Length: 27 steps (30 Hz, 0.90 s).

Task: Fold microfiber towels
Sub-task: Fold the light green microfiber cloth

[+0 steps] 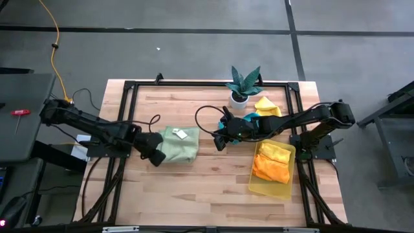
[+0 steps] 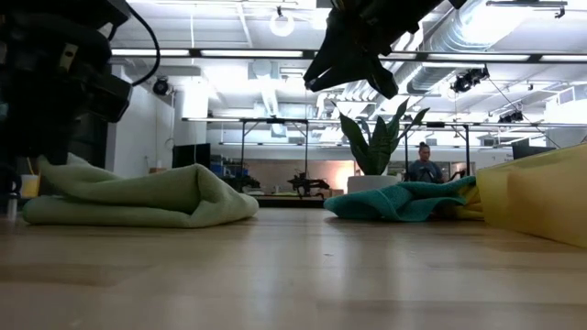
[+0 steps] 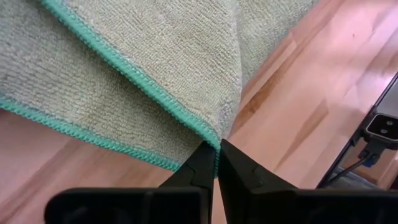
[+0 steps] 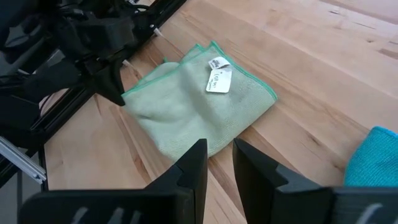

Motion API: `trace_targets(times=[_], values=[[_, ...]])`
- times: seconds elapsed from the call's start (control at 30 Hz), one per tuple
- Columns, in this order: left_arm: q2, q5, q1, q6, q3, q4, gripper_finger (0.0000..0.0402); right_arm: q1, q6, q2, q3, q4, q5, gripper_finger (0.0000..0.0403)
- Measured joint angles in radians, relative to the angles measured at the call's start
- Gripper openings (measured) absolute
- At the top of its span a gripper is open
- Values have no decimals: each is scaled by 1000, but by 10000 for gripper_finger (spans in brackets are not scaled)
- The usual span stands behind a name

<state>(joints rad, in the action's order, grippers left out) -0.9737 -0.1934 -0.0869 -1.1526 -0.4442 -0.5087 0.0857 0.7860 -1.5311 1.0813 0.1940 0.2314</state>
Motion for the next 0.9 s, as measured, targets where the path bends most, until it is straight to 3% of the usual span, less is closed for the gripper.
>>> trace_targets(times=[0.2,0.53,0.9], values=[[0,75,-32,-31,0,-5,12,0,1,0,0,0,0,69],[-1,75,-82,-61,0,-30,2,0,0,0,0,1,0,69],[-1,116,-107,-75,0,-73,24,0,-1,0,0,2,0,69]])
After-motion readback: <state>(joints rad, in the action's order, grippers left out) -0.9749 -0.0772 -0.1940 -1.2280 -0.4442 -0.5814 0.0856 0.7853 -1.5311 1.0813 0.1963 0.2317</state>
